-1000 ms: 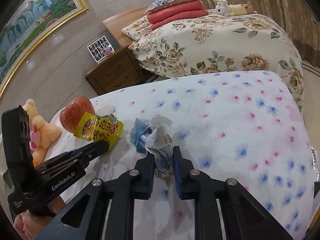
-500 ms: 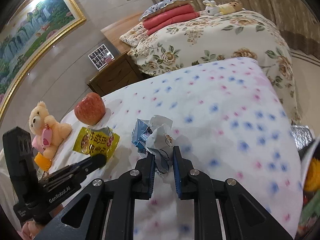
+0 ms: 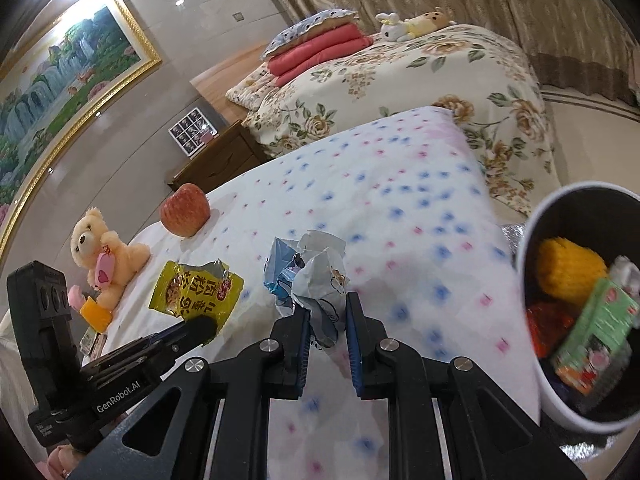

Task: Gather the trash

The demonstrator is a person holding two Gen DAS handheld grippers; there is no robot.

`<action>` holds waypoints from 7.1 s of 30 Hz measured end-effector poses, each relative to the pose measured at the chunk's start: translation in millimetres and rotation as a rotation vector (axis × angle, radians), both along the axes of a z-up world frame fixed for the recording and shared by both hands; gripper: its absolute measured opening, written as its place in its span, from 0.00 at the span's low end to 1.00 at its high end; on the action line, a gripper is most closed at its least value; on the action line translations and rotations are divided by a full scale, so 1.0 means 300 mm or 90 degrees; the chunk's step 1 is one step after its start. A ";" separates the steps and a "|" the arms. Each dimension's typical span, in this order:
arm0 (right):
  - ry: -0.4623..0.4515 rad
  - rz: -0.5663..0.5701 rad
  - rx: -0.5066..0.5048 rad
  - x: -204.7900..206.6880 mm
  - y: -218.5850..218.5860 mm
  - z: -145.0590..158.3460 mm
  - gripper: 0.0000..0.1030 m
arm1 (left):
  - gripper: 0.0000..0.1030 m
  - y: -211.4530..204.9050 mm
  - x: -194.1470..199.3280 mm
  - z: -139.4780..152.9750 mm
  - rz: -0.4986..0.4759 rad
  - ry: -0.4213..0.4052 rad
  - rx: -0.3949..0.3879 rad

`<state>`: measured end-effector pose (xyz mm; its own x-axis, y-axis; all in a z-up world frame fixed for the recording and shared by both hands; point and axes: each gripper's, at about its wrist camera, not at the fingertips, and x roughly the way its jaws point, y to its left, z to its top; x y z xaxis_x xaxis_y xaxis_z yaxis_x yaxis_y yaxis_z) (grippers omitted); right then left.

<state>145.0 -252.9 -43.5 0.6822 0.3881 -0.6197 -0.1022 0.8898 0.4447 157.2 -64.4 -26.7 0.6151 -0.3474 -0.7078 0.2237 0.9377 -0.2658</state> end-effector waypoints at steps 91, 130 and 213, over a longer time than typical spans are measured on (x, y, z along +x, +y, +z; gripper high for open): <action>-0.028 -0.199 0.025 -0.326 -0.513 -0.009 0.16 | 0.13 -0.578 -0.111 0.065 -0.216 -0.030 0.055; -0.017 -0.220 0.015 -0.260 -0.610 -0.006 0.16 | 0.13 -0.721 -0.046 0.041 -0.246 -0.024 0.086; -0.247 -0.137 -0.170 -0.516 -0.072 0.086 1.00 | 0.96 0.039 -0.502 0.088 0.114 -0.297 0.065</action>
<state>-9.8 -274.4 -17.8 0.9283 0.0770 -0.3638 -0.0170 0.9861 0.1654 6.6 -52.9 -0.3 0.9173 -0.1505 -0.3687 0.1295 0.9882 -0.0813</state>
